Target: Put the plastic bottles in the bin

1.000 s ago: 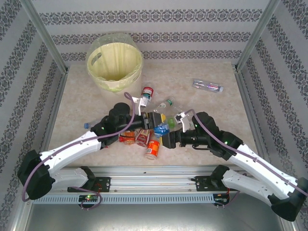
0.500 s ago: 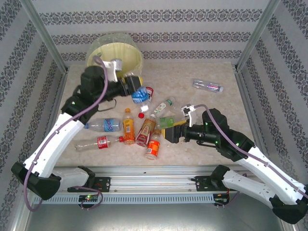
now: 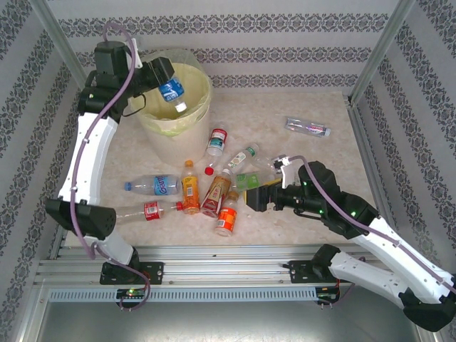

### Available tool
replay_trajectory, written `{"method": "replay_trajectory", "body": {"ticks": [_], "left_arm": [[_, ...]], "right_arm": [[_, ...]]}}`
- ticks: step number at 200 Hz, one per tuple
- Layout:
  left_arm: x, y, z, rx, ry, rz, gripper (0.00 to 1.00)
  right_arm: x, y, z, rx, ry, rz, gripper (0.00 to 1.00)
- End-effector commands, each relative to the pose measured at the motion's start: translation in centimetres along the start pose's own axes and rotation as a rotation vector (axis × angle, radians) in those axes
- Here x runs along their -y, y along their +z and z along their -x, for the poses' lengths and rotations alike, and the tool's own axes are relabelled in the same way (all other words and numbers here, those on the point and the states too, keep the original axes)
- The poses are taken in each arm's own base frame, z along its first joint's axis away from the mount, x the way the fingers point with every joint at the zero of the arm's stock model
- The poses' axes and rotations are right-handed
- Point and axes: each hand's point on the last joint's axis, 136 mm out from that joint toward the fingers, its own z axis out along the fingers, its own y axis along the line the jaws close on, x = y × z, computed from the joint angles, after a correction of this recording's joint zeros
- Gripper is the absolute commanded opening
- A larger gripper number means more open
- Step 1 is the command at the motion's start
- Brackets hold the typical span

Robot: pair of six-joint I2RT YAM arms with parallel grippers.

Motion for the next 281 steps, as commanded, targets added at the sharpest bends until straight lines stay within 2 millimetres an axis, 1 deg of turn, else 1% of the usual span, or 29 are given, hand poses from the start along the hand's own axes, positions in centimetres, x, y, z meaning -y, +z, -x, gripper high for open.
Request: {"method": "replay_trajectory", "body": {"ticks": [1,19,26,45,56,74,96,112,128,151,170,189,212,237,249,266,281], "left_arm": [[-2.0,0.9,1.1,0.002,0.023,0.070,0.59],[-3.1,2.5,0.9,-0.018,0.035,0.103,0.59],[-3.5,2.8,0.9,-0.025,0.044,0.111,0.59],[-4.6,4.1,0.0,-0.066,0.050,0.133,0.59],[-5.2,4.8,-0.4,-0.084,0.039,0.144,0.59],[-5.1,5.4,-0.4,-0.099,0.034,0.129,0.59],[-5.4,5.9,-0.1,-0.100,0.067,0.143,0.59],[-6.0,6.7,-0.5,-0.129,0.092,0.159,0.59],[-6.8,7.7,-1.1,-0.153,0.106,0.171,0.59],[-7.8,8.9,-1.9,-0.178,0.125,0.186,0.60],[-8.7,9.9,-3.0,-0.218,0.116,0.195,0.60],[-8.9,10.8,-4.7,-0.272,0.108,0.181,0.60],[-9.4,11.6,-6.6,-0.333,0.120,0.188,0.64],[-9.9,12.0,-7.9,-0.381,0.127,0.193,0.68],[-9.8,11.8,-7.9,-0.381,0.131,0.190,0.72],[-9.1,11.2,-7.2,-0.362,0.136,0.182,0.84],[-8.2,10.3,-6.2,-0.335,0.142,0.171,0.93]], "right_arm": [[-0.1,-1.1,0.6,0.037,-0.018,-0.017,0.98],[0.1,-1.5,0.5,0.045,-0.016,-0.025,0.98],[0.3,-1.6,0.6,0.052,-0.011,-0.033,0.98],[1.3,-2.0,0.6,0.058,0.003,-0.099,0.98],[1.6,-2.3,0.4,0.054,0.003,-0.116,0.98],[2.4,-2.2,0.2,0.086,0.011,-0.130,0.98],[2.2,-2.1,0.1,0.059,0.005,-0.132,0.98],[2.5,-2.2,0.1,0.042,-0.003,-0.155,0.98],[3.0,-2.2,-0.1,0.048,0.006,-0.171,0.98],[2.8,-2.3,-0.2,0.060,0.024,-0.154,0.98],[2.9,-2.5,-0.4,0.047,0.025,-0.161,0.98],[3.1,-2.6,-0.6,0.035,0.019,-0.177,0.98],[3.4,-2.2,-0.8,0.024,0.022,-0.186,0.98],[4.0,-1.5,-1.1,0.010,0.041,-0.207,0.98],[4.6,-1.2,-1.5,-0.004,0.046,-0.229,0.98],[5.7,-1.0,-2.2,-0.026,0.050,-0.274,0.98],[6.3,-0.7,-2.9,-0.043,0.059,-0.291,0.98]]}}
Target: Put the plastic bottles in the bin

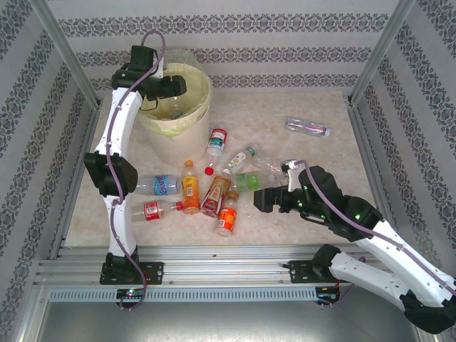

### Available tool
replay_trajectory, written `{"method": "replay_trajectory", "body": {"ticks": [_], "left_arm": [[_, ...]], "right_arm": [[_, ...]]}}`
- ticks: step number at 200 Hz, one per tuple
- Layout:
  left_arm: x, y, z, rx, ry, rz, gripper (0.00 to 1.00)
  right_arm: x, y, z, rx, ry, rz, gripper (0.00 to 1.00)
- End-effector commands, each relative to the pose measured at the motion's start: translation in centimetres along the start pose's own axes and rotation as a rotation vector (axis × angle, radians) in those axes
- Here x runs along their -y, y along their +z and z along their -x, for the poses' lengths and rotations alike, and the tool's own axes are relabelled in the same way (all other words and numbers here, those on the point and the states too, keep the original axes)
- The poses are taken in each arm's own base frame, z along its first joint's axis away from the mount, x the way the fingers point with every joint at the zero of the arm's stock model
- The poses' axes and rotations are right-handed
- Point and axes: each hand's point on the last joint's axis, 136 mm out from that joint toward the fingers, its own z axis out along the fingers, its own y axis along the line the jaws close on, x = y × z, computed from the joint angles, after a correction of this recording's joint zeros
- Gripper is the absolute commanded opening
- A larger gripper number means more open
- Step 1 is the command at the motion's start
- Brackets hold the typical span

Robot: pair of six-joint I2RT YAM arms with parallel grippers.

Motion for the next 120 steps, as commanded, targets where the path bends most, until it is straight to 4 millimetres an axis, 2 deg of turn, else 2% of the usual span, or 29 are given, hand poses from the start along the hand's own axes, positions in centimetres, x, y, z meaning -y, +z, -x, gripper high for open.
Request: {"method": "replay_trajectory", "body": {"ticks": [1,16,74,99,120], "left_arm": [[1.7,-3.1,0.8,0.034,0.034,-0.028,0.93],[2.2,-4.7,1.4,0.064,0.041,-0.032,1.00],[5.1,-12.5,2.5,0.180,0.088,-0.090,1.00],[6.9,-16.1,1.8,0.224,0.118,-0.145,1.00],[8.2,-18.8,0.1,0.252,0.147,-0.181,1.00]], "right_arm": [[1.9,0.6,-1.3,-0.030,0.026,-0.073,0.98],[2.3,1.0,-1.9,-0.043,0.051,-0.082,0.98],[3.8,2.9,-4.6,-0.059,0.228,-0.084,0.94],[4.3,3.7,-5.9,-0.063,0.286,-0.081,0.93],[4.1,4.4,-6.8,-0.081,0.315,-0.067,0.93]]}}
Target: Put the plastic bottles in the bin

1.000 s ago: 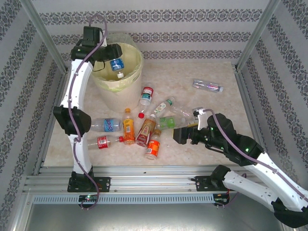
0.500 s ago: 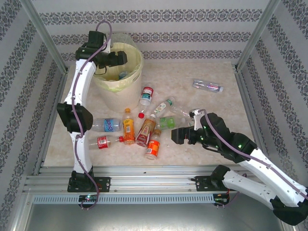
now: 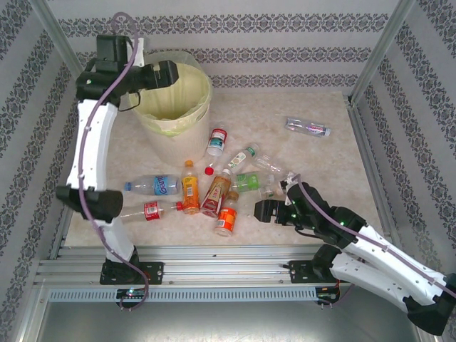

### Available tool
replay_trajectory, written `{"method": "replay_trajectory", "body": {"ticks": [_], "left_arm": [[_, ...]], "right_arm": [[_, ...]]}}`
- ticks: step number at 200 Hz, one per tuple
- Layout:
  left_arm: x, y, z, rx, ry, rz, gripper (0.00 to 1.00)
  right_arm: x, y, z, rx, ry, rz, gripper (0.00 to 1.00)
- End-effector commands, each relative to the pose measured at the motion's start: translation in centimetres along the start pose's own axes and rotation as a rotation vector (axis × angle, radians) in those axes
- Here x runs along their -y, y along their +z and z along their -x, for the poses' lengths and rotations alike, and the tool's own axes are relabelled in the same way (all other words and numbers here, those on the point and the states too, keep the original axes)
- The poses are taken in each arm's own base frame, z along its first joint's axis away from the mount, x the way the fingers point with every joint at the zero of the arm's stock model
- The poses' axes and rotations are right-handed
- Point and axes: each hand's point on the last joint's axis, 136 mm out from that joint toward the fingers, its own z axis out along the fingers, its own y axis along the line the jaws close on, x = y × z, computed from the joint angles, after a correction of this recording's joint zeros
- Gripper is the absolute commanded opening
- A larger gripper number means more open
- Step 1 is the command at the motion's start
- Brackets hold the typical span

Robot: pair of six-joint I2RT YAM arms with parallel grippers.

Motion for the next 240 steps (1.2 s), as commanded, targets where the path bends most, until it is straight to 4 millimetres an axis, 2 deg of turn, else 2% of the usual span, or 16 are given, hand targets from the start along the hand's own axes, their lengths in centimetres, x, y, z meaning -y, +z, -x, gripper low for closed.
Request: {"method": "replay_trajectory", "body": {"ticks": [1,40,88,108,138,166,205,240], "left_arm": [[2.5,-2.5,-1.0,0.024,0.050,-0.072,1.00],[5.6,-6.9,-6.2,0.030,0.083,-0.151,1.00],[9.3,-10.5,-15.9,-0.020,0.104,-0.342,1.00],[9.7,-11.0,-19.7,-0.046,0.102,-0.412,1.00],[9.6,-10.3,-24.7,-0.105,0.085,-0.512,1.00],[9.3,-10.3,-26.4,-0.091,0.091,-0.549,1.00],[10.4,-10.9,-28.0,-0.133,0.103,-0.654,1.00],[9.9,-11.1,-28.2,-0.131,0.124,-0.625,1.00]], "right_arm": [[-0.7,0.7,0.1,0.025,0.074,0.038,0.93],[-0.7,2.8,-1.6,-0.024,0.089,0.014,0.92],[-2.2,5.3,-3.6,-0.063,0.101,0.030,0.92],[-2.8,6.3,-4.4,-0.077,0.102,0.021,0.92],[-3.7,7.8,-5.3,-0.113,0.114,0.001,0.92],[-4.8,9.1,-6.1,-0.131,0.101,-0.019,0.93],[-5.4,11.0,-6.9,-0.141,0.132,-0.043,0.93],[-5.4,12.2,-7.1,-0.137,0.157,-0.078,0.92]]}}
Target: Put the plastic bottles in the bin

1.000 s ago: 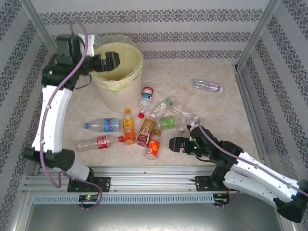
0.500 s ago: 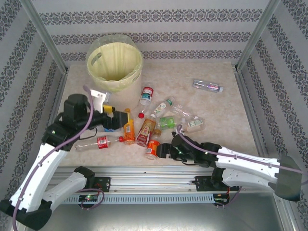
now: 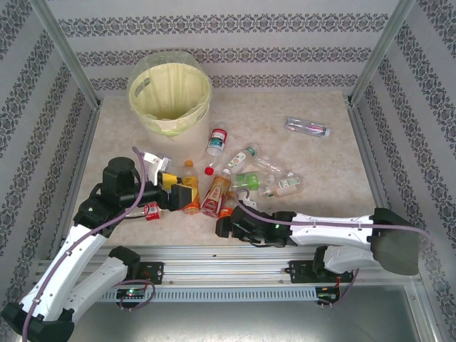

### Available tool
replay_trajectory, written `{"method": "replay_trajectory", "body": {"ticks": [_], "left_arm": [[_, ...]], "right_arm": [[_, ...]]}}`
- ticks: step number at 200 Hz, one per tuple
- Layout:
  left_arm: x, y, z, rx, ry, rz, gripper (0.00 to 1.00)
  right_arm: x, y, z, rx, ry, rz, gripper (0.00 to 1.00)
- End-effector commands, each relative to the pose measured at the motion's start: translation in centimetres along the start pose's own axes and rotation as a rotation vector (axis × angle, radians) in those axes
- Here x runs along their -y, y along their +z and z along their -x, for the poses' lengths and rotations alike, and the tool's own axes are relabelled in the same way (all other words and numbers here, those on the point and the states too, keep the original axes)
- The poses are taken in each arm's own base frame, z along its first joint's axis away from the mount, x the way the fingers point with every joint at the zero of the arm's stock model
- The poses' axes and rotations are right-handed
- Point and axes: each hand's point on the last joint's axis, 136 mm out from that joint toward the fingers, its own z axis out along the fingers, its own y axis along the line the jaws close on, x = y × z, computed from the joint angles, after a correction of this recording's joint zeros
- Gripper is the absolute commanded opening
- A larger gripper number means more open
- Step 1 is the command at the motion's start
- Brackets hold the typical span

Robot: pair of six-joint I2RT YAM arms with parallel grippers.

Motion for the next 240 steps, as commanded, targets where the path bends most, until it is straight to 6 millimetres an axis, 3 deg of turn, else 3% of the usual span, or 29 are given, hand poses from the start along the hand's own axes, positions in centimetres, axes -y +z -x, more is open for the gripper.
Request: {"method": "replay_trajectory", "body": {"ticks": [1,83,164,240], "left_arm": [[1.2,-0.4,0.4,0.025,0.056,-0.042,1.00],[1.1,-0.5,0.3,0.026,0.046,-0.032,1.00],[0.7,-0.3,0.0,0.014,0.032,-0.022,1.00],[0.0,0.1,-0.3,-0.006,-0.016,-0.001,1.00]], "right_arm": [[-1.7,0.2,1.0,0.049,0.044,0.021,0.92],[-1.2,3.0,1.3,0.050,0.091,-0.059,0.89],[0.6,3.6,2.1,0.079,0.114,-0.114,0.80],[1.3,2.6,2.5,0.089,0.080,-0.113,0.56]]}}
